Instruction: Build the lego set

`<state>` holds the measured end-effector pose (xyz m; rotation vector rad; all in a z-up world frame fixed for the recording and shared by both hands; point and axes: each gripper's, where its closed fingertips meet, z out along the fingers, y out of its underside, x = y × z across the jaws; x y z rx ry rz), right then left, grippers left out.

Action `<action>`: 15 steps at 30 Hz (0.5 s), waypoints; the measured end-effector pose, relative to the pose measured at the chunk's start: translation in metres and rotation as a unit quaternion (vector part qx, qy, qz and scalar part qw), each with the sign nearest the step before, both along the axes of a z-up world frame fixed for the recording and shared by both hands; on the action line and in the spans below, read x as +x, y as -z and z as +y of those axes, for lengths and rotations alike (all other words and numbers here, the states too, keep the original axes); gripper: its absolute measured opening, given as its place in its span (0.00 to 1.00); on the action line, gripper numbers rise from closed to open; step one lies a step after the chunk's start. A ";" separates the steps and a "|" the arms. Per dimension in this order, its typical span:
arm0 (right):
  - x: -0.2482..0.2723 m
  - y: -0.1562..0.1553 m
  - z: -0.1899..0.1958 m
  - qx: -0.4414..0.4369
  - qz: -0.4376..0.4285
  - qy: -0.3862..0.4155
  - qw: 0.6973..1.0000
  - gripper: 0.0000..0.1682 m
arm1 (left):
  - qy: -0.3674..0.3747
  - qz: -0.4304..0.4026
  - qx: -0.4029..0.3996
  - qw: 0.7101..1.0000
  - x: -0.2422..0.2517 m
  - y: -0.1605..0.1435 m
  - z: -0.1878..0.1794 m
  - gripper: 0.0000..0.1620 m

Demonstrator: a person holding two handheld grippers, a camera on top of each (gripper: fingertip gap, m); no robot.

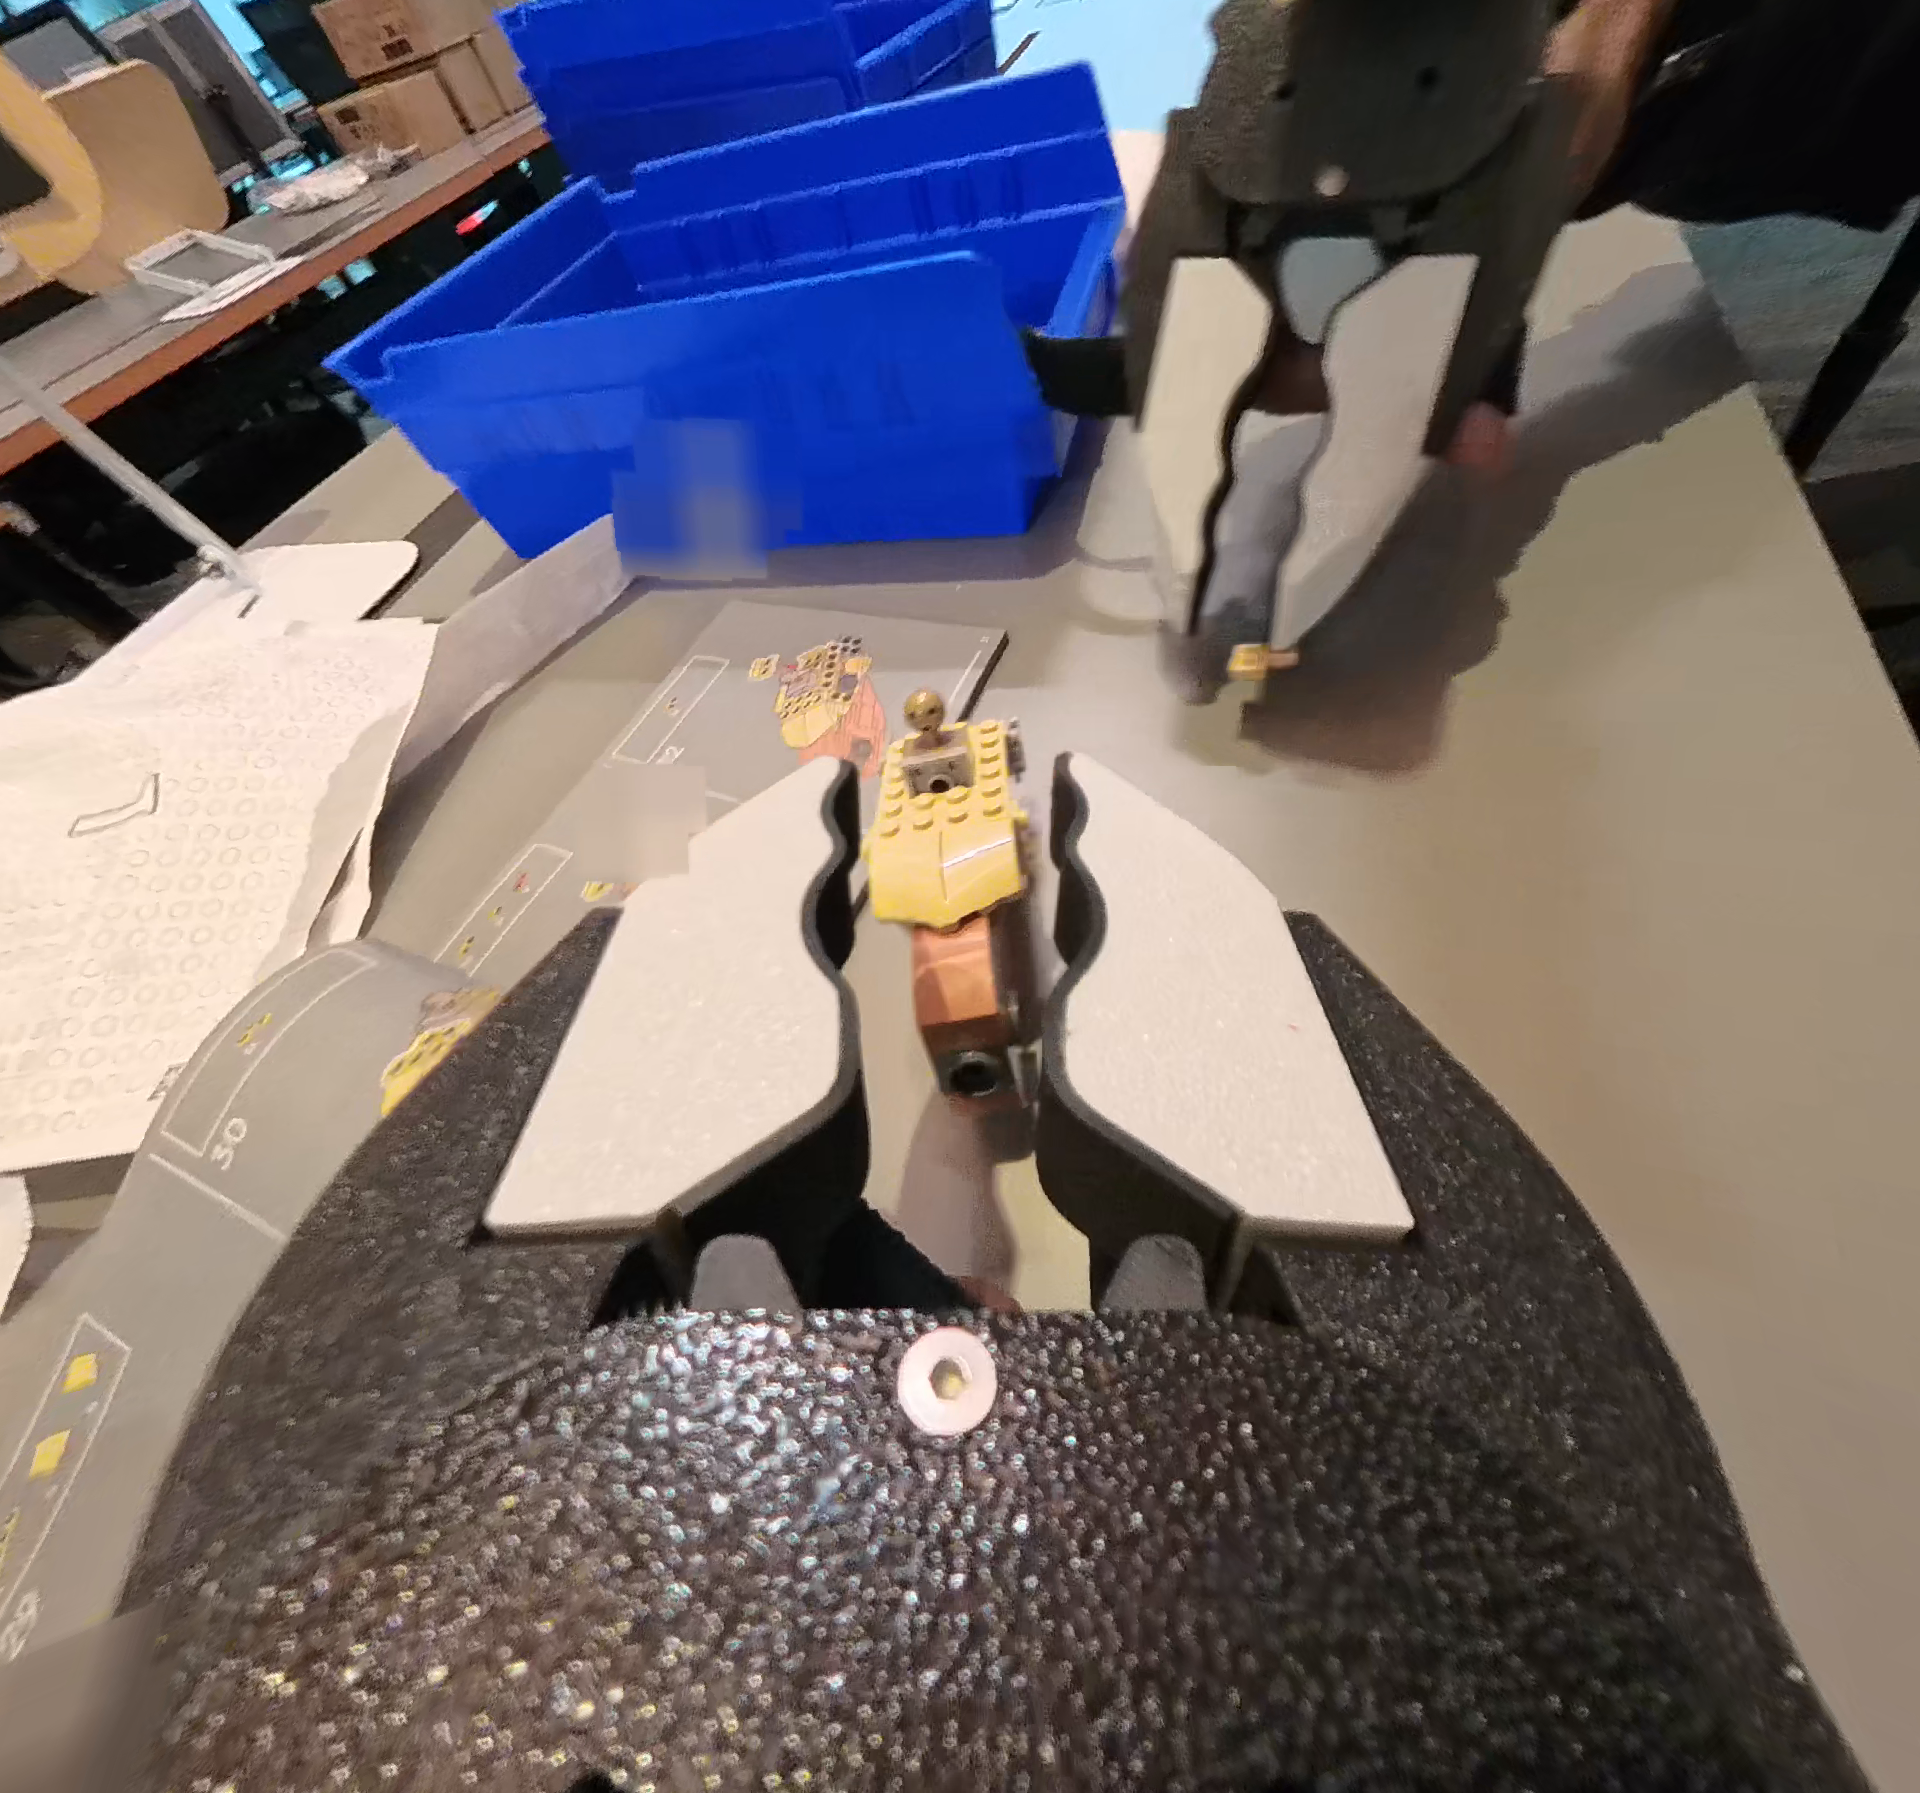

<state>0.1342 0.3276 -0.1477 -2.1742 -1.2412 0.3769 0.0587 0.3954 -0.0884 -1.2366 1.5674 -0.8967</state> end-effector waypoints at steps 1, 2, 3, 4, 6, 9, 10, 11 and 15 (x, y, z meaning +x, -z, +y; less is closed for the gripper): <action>0.002 0.000 0.003 0.003 -0.003 0.008 1.000 0.13 | 0.011 -0.002 0.006 1.000 0.001 -0.001 -0.005 0.21; 0.003 0.005 0.001 -0.001 -0.021 0.002 1.000 0.15 | 0.021 -0.003 0.014 1.000 0.002 -0.002 -0.010 0.21; 0.002 0.006 0.001 0.005 -0.023 -0.002 1.000 0.17 | 0.031 -0.002 0.023 0.999 0.003 -0.002 -0.015 0.21; -0.003 0.000 0.002 0.012 0.000 -0.002 1.000 0.17 | 0.047 -0.001 0.028 0.998 0.004 -0.002 -0.022 0.20; -0.014 -0.011 0.002 0.003 0.052 0.001 0.999 0.15 | 0.101 0.005 0.032 0.994 0.006 0.000 -0.046 0.15; -0.021 -0.011 0.003 0.020 0.043 -0.009 0.999 0.16 | 0.162 0.024 0.039 0.986 0.013 0.007 -0.079 0.12; -0.025 -0.013 0.003 0.024 0.044 -0.014 0.999 0.17 | 0.165 0.039 0.047 0.984 0.017 0.013 -0.084 0.12; -0.029 -0.015 0.002 0.026 0.048 -0.019 0.998 0.17 | 0.162 0.054 0.057 0.984 0.020 0.020 -0.086 0.14; -0.036 -0.021 0.004 0.040 0.056 -0.026 0.997 0.17 | 0.147 0.111 0.084 0.979 0.024 0.044 -0.084 0.14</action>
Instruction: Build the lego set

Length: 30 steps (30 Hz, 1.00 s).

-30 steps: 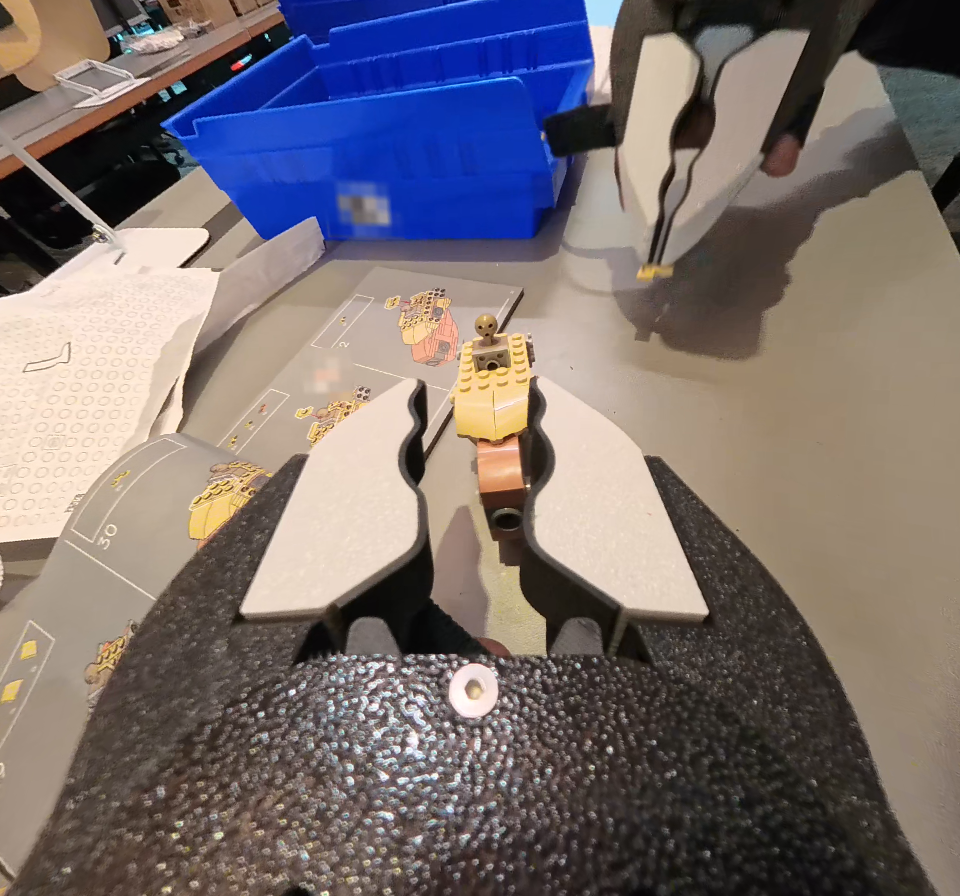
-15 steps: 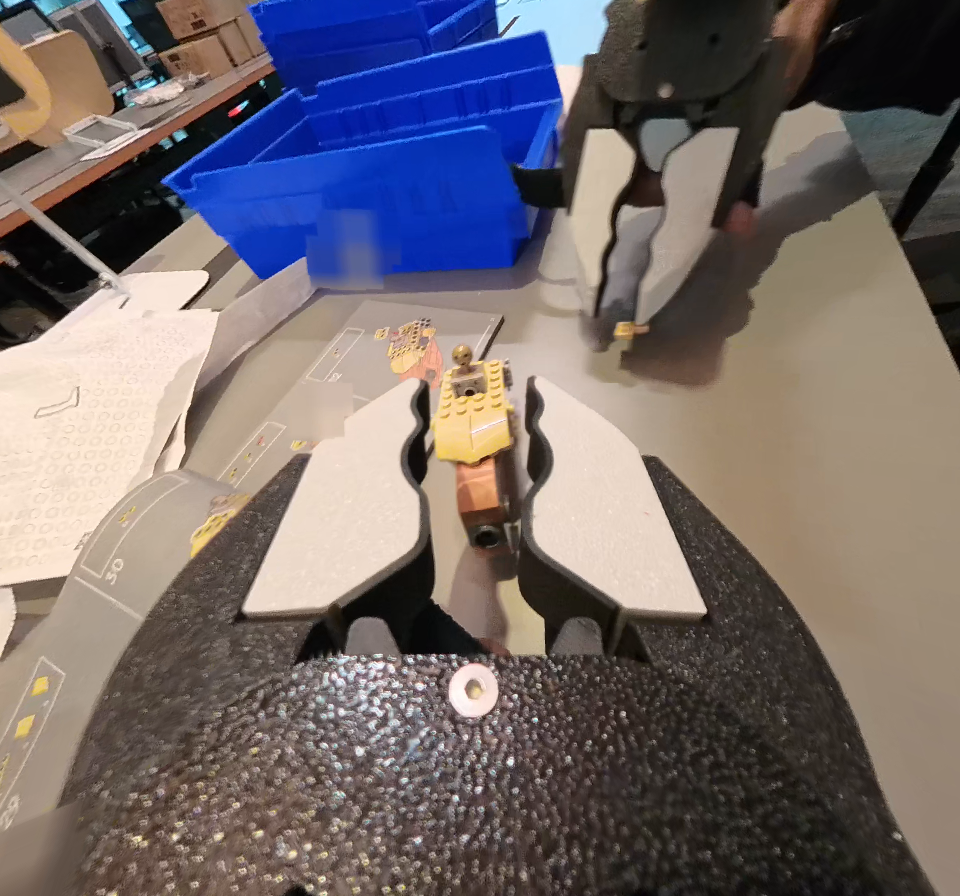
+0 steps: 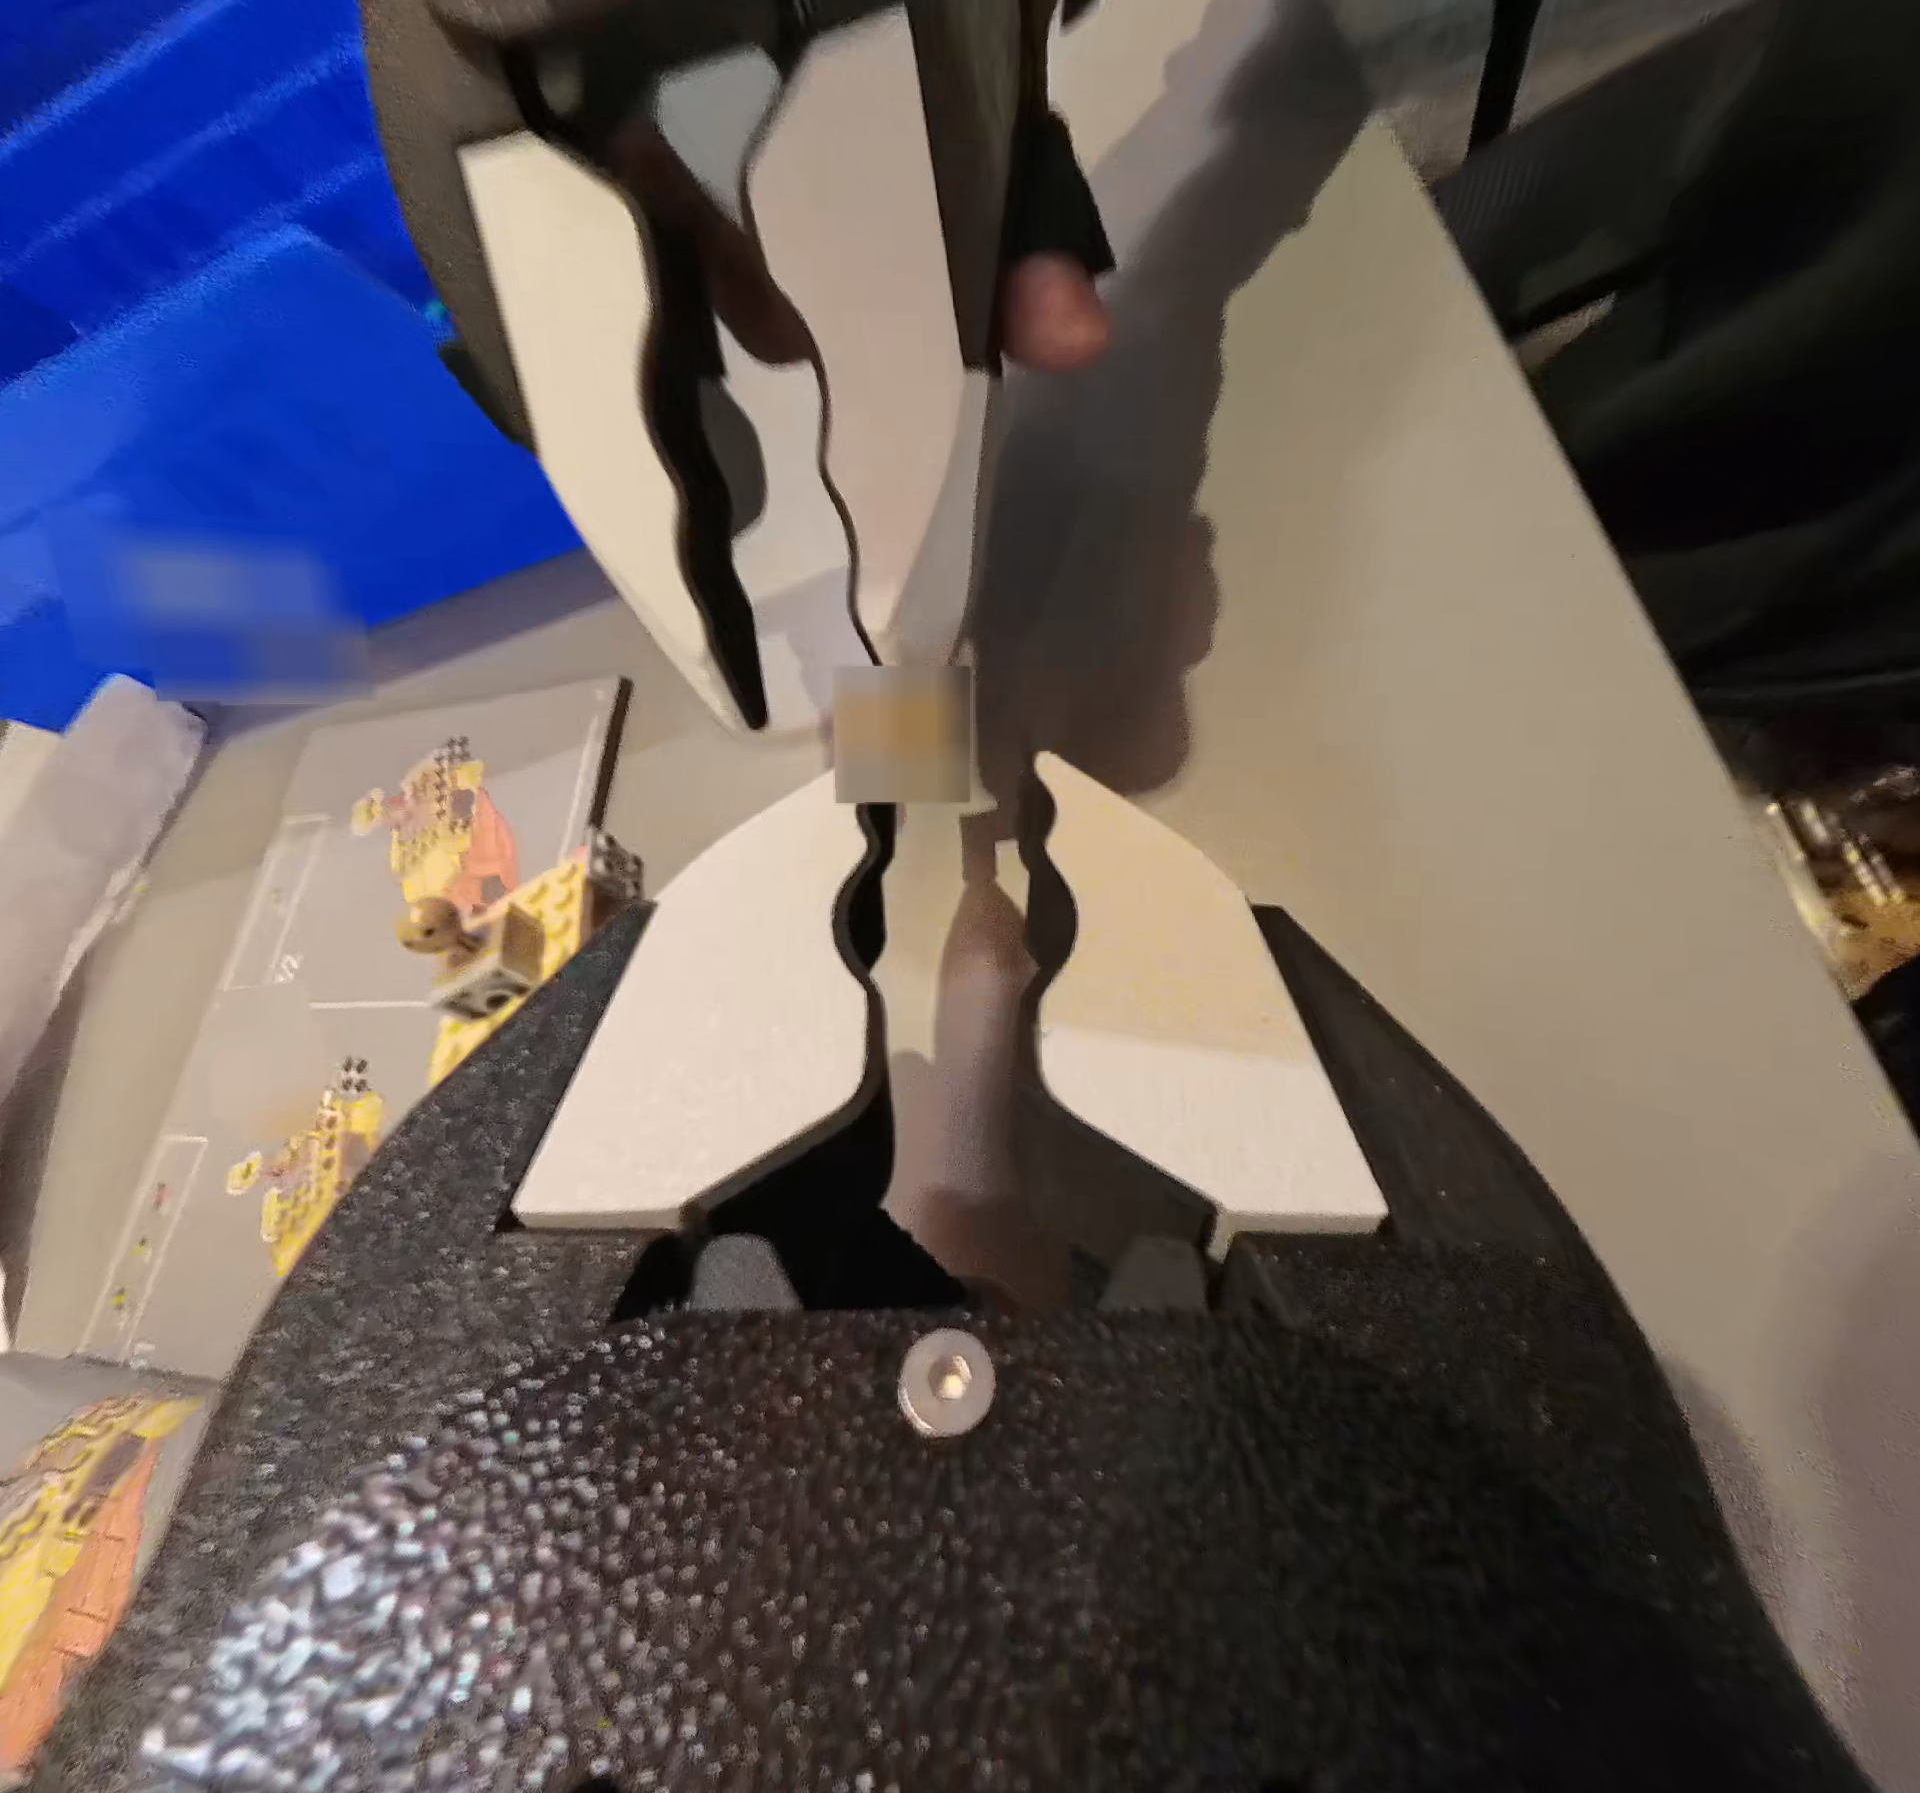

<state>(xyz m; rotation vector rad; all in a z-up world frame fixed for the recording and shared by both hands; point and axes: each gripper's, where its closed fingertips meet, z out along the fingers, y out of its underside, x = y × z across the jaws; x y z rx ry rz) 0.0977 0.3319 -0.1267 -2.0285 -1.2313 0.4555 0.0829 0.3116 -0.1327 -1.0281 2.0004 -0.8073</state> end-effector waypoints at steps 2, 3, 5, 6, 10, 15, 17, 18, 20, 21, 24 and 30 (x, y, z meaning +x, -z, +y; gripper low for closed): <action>-0.001 -0.004 0.002 0.006 0.011 0.002 1.000 0.17 | 0.001 0.022 0.011 1.000 -0.003 0.010 0.001 0.13; 0.000 -0.005 0.003 0.008 0.015 0.005 1.000 0.17 | 0.002 0.028 0.013 1.000 -0.004 0.012 0.001 0.12; 0.001 -0.004 0.003 0.007 0.013 0.006 1.000 0.17 | -0.002 0.035 0.016 0.999 -0.004 0.014 0.003 0.12; 0.002 -0.004 0.003 0.009 0.010 0.008 1.000 0.17 | -0.005 0.035 0.017 0.999 -0.004 0.014 0.004 0.12; 0.018 -0.016 0.008 0.038 -0.014 0.019 0.999 0.17 | -0.010 0.015 0.005 1.000 -0.005 0.005 0.007 0.13; 0.094 -0.062 0.038 0.114 -0.098 0.063 0.987 0.16 | -0.020 -0.016 -0.012 1.000 -0.010 -0.010 0.014 0.13; 0.134 -0.073 0.059 0.121 -0.144 0.079 0.979 0.16 | -0.023 -0.028 -0.020 0.999 -0.011 -0.014 0.016 0.13; 0.154 -0.075 0.074 0.121 -0.157 0.090 0.976 0.16 | -0.023 -0.032 -0.025 0.999 -0.011 -0.016 0.017 0.13; 0.188 -0.069 0.105 0.097 -0.174 0.102 0.975 0.15 | -0.023 -0.042 -0.029 0.998 -0.010 -0.020 0.017 0.13; 0.205 -0.062 0.124 0.087 -0.184 0.111 0.973 0.15 | -0.023 -0.047 -0.029 0.998 -0.009 -0.022 0.017 0.13; 0.244 -0.030 0.175 0.025 -0.201 0.139 0.969 0.14 | -0.020 -0.057 -0.027 0.998 -0.008 -0.024 0.019 0.13; 0.272 0.024 0.238 -0.080 -0.202 0.186 0.958 0.10 | -0.028 -0.090 -0.037 0.995 -0.009 -0.034 0.028 0.13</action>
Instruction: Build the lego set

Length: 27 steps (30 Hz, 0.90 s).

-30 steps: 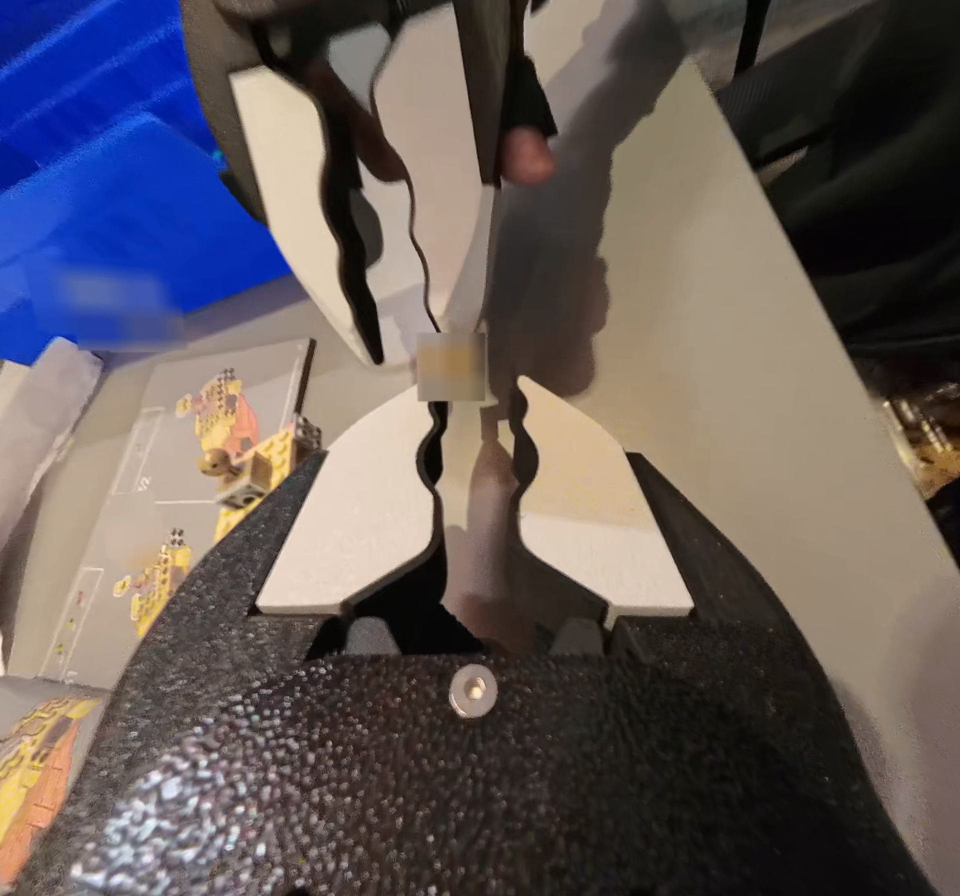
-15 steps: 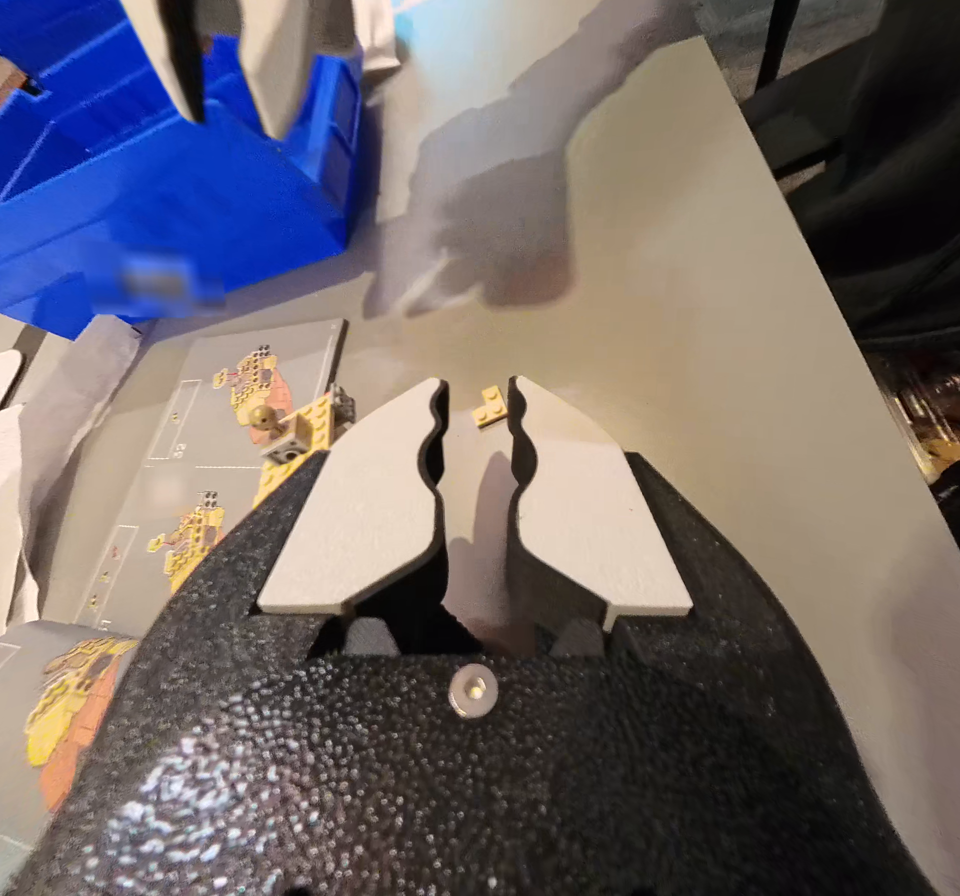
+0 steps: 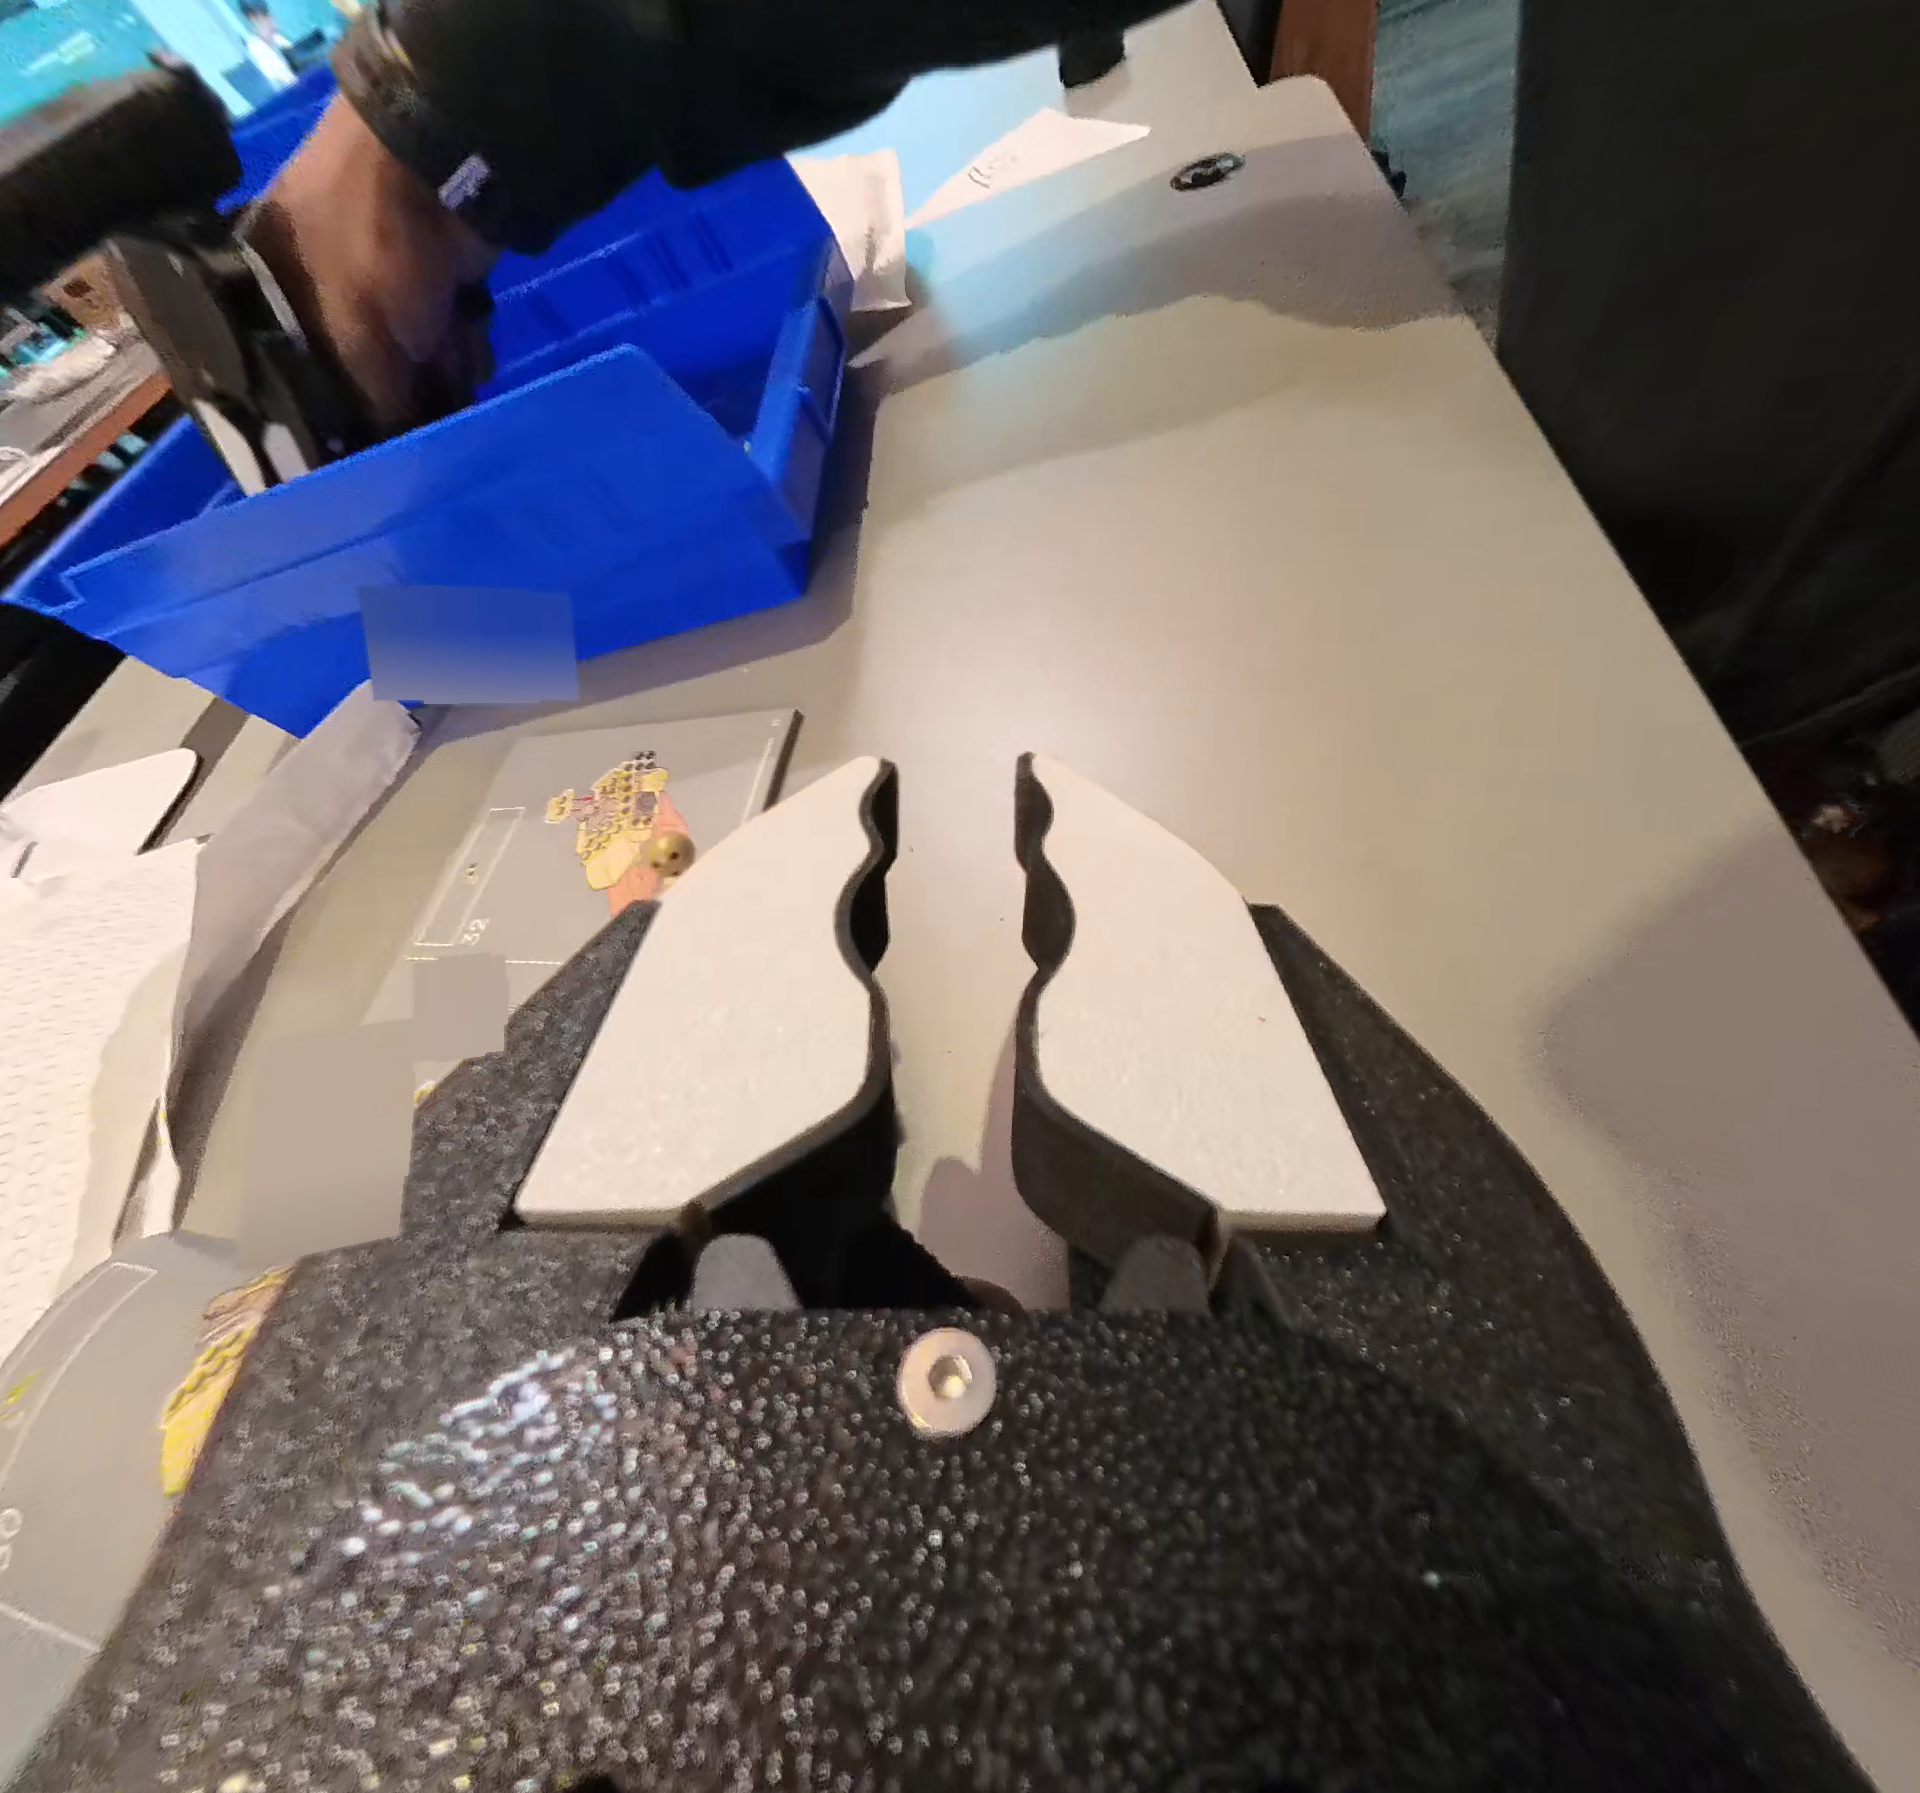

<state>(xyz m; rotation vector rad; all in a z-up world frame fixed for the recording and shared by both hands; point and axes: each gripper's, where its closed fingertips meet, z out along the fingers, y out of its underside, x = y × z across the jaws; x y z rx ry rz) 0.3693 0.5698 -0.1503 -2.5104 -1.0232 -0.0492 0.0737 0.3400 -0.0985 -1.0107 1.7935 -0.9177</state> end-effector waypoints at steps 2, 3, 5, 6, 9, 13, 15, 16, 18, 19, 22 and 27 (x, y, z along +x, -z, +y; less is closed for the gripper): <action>-0.002 0.008 0.005 -0.014 0.016 0.002 1.000 0.10 | -0.005 -0.009 -0.009 1.000 -0.001 -0.004 0.004 0.13; -0.003 0.010 0.007 -0.016 0.018 -0.001 1.000 0.10 | -0.008 -0.011 -0.014 1.000 -0.001 -0.005 0.006 0.13; -0.007 0.011 0.007 -0.018 0.028 -0.005 0.999 0.10 | -0.009 -0.015 -0.024 1.000 -0.002 -0.006 0.008 0.13; -0.007 0.011 0.006 -0.023 0.032 -0.005 0.999 0.10 | -0.009 -0.016 -0.028 0.999 -0.002 -0.007 0.008 0.13; -0.008 0.007 0.005 -0.020 0.033 -0.004 0.999 0.12 | -0.006 -0.015 -0.036 0.999 -0.002 -0.006 0.007 0.13; -0.018 0.003 0.002 -0.025 0.057 -0.008 0.998 0.12 | -0.007 -0.005 -0.035 0.999 -0.002 -0.001 0.008 0.13; -0.016 0.012 -0.002 -0.041 0.031 -0.010 0.999 0.13 | -0.008 -0.004 -0.034 0.999 -0.002 -0.001 0.007 0.13; -0.018 0.015 -0.004 -0.045 0.030 -0.015 0.998 0.09 | -0.008 -0.004 -0.033 0.999 -0.002 -0.001 0.008 0.13; -0.021 0.015 -0.005 -0.042 0.026 -0.013 0.999 0.07 | -0.011 -0.005 -0.029 0.999 -0.002 -0.001 0.008 0.13; -0.021 0.016 -0.006 -0.041 0.022 -0.015 0.999 0.05 | -0.012 -0.006 -0.028 1.000 -0.002 -0.002 0.009 0.13; -0.020 0.015 -0.008 -0.040 0.011 -0.011 0.999 0.05 | -0.015 -0.010 -0.028 0.999 -0.003 -0.004 0.010 0.13; -0.021 -0.026 -0.028 0.007 0.032 0.010 0.999 0.05 | -0.023 -0.014 -0.025 0.999 -0.004 -0.005 0.012 0.13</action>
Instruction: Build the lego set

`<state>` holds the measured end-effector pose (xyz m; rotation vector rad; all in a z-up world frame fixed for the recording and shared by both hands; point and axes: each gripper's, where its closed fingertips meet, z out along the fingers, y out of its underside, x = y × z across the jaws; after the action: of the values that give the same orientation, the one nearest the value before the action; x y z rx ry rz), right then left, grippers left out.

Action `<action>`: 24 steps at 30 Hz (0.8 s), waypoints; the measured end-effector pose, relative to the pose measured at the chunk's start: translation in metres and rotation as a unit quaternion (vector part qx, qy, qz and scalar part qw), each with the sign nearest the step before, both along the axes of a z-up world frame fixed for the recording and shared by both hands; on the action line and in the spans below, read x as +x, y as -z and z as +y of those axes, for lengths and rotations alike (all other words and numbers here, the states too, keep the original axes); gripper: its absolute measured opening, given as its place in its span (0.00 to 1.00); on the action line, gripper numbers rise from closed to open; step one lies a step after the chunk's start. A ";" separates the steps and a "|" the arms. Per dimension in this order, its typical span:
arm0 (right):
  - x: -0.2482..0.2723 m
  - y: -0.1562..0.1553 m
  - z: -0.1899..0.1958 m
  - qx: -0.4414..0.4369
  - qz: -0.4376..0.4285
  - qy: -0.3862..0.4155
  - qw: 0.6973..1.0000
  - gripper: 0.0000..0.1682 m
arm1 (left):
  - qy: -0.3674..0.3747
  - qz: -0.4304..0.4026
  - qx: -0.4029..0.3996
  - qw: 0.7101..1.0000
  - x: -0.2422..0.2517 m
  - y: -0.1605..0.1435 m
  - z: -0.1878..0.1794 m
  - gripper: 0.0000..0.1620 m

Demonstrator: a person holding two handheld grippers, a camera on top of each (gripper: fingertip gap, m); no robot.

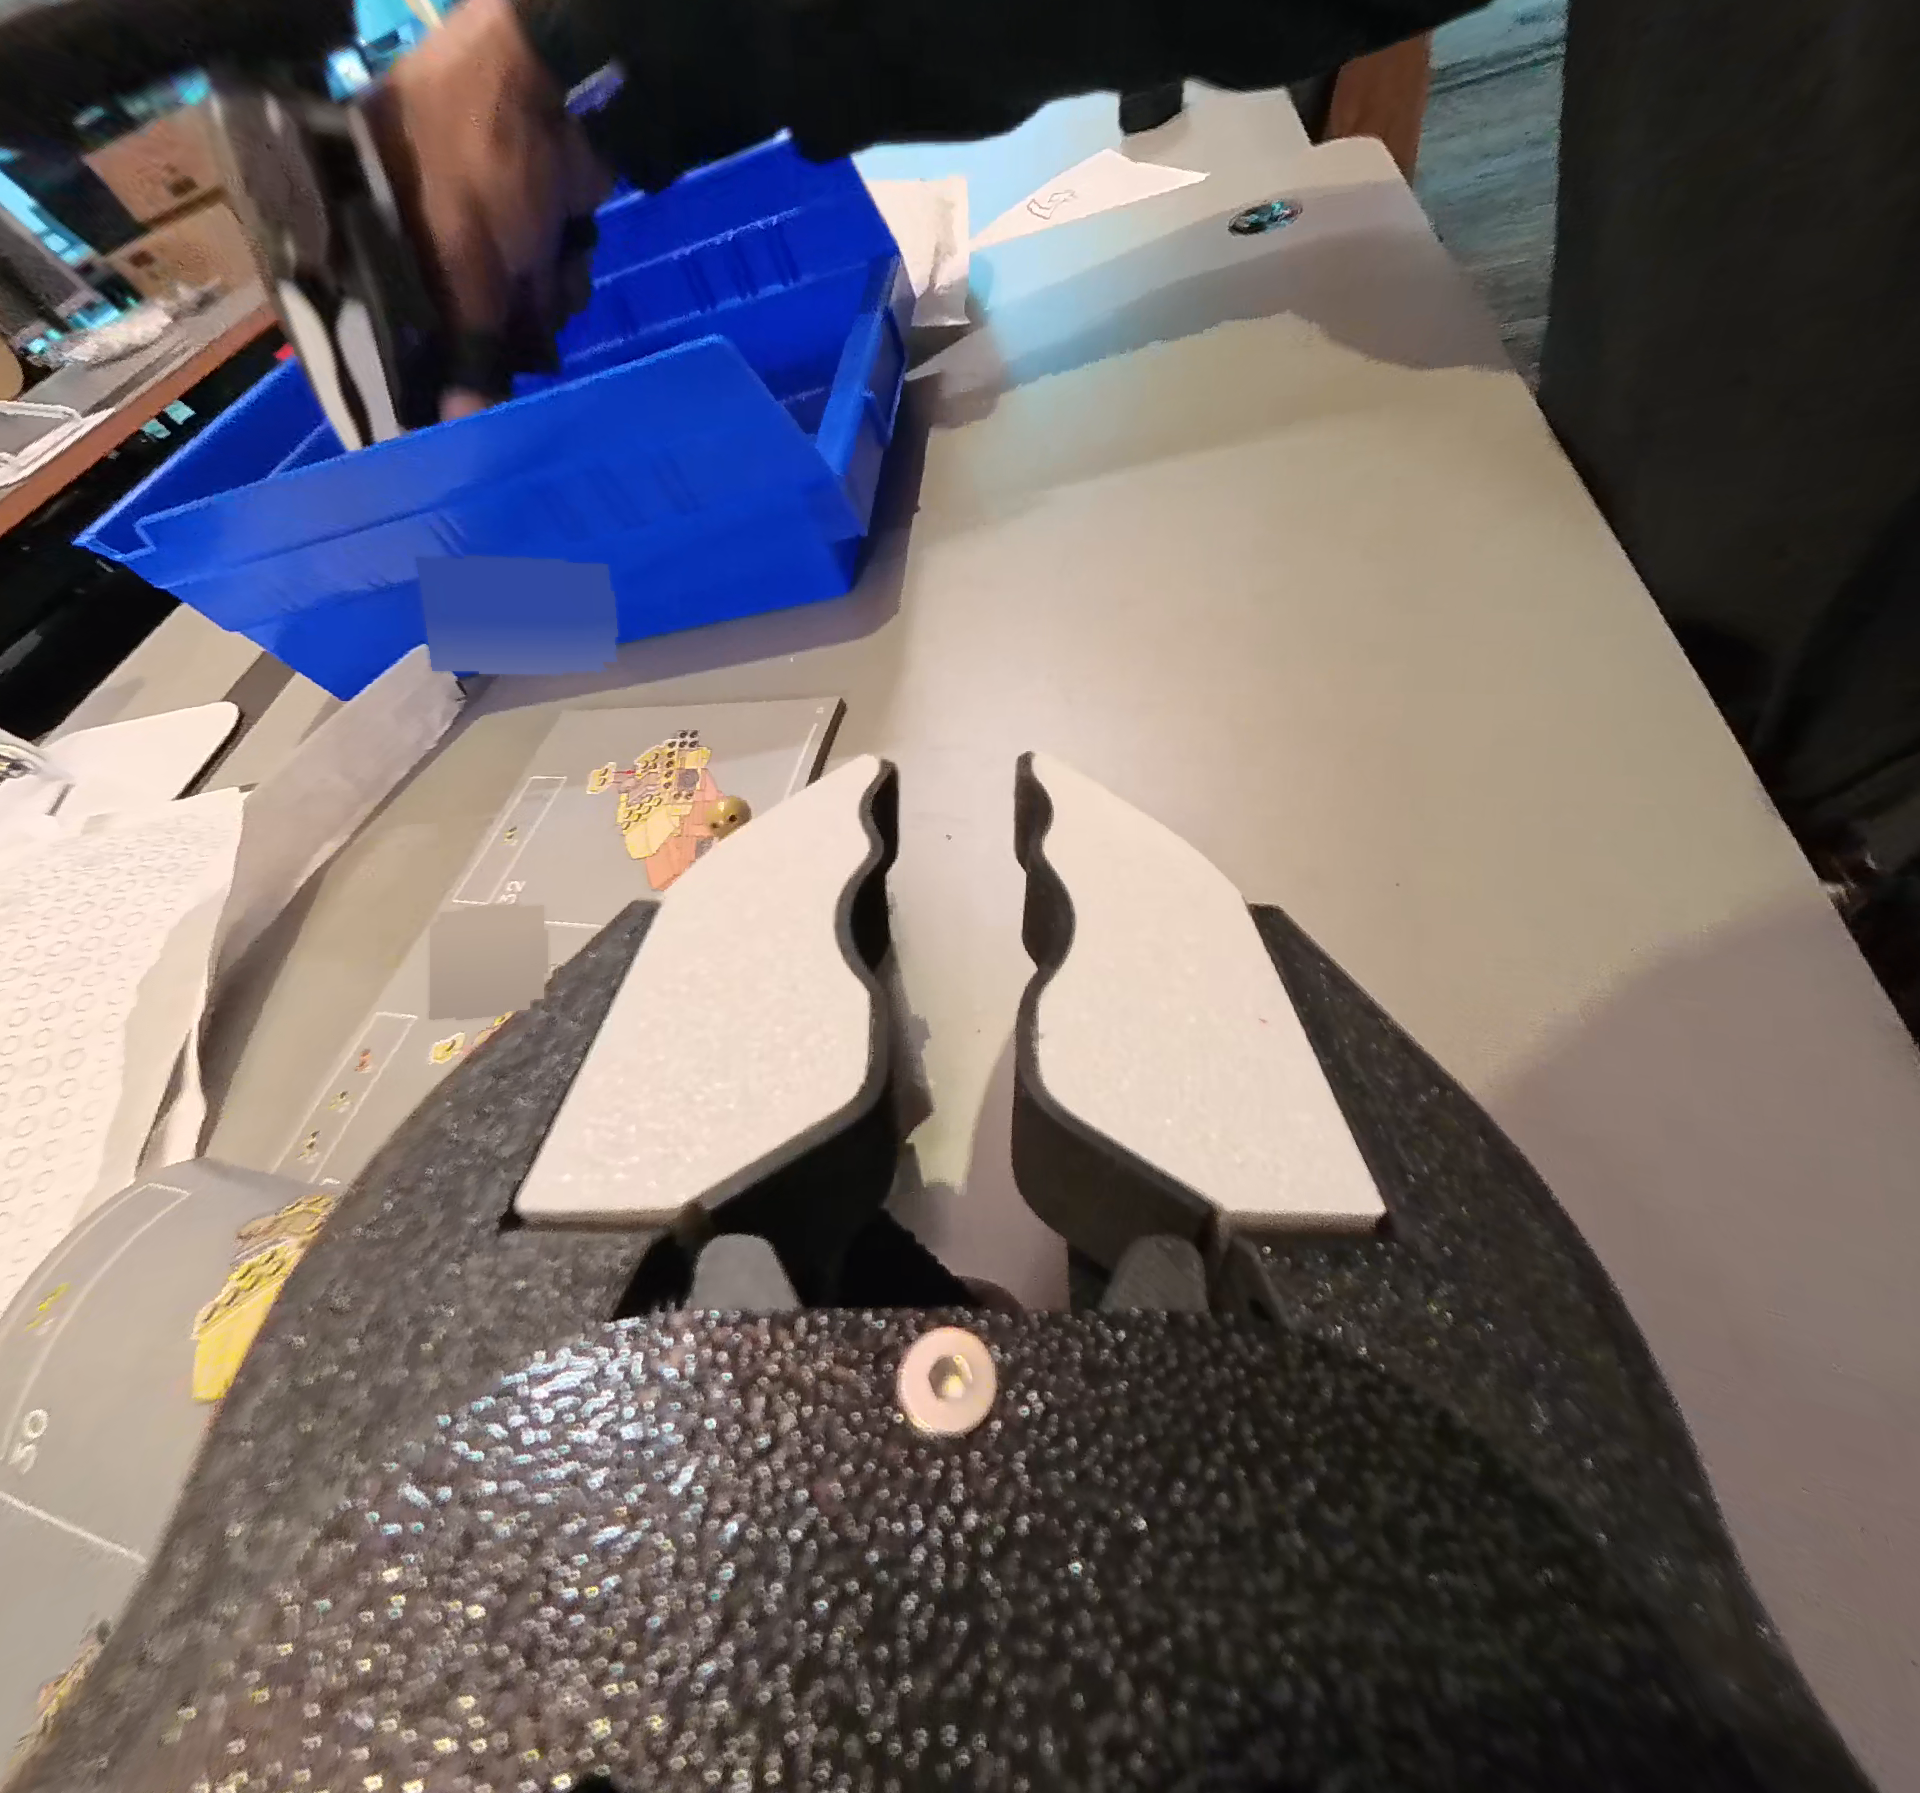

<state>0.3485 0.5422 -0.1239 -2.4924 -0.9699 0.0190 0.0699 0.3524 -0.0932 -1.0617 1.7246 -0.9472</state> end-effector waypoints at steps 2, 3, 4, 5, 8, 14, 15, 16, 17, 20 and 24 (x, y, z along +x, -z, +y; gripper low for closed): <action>-0.015 -0.037 -0.025 0.045 0.037 -0.008 0.998 0.05 | -0.006 0.003 0.006 1.000 -0.002 0.001 0.003 0.13; -0.027 -0.055 -0.043 0.064 0.055 -0.018 0.996 0.05 | -0.009 0.005 0.008 1.000 -0.003 0.001 0.004 0.13; -0.041 -0.071 -0.064 0.081 0.072 -0.036 0.993 0.05 | -0.012 0.010 0.008 1.000 -0.004 0.002 0.005 0.13; -0.059 -0.083 -0.087 0.096 0.086 -0.059 0.990 0.05 | -0.015 0.015 0.007 1.000 -0.004 0.003 0.006 0.13; -0.122 -0.096 -0.158 0.111 0.117 -0.136 0.977 0.04 | -0.015 0.021 0.008 1.000 -0.005 0.004 0.005 0.13; -0.220 -0.026 -0.225 0.066 0.128 -0.204 0.968 0.05 | -0.001 0.028 0.020 0.999 -0.003 0.006 -0.005 0.13; -0.226 -0.010 -0.225 0.053 0.117 -0.203 0.971 0.05 | -0.001 0.029 0.022 0.999 -0.003 0.007 -0.006 0.13; -0.230 0.005 -0.224 0.043 0.106 -0.201 0.973 0.05 | -0.002 0.029 0.023 0.999 -0.002 0.007 -0.006 0.13; -0.233 0.015 -0.222 0.034 0.101 -0.199 0.974 0.05 | -0.002 0.029 0.024 0.999 -0.002 0.007 -0.006 0.13; -0.235 0.034 -0.216 0.026 0.073 -0.197 0.977 0.05 | -0.006 0.033 0.026 0.999 -0.003 0.010 -0.004 0.13; -0.238 0.032 -0.210 0.033 0.091 -0.194 0.976 0.09 | -0.013 0.040 0.032 0.999 -0.004 0.013 0.000 0.13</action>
<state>0.1109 0.3325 -0.1561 -2.1597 -1.3348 0.3282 0.0655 0.3525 -0.1060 -1.0899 1.7907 -0.8380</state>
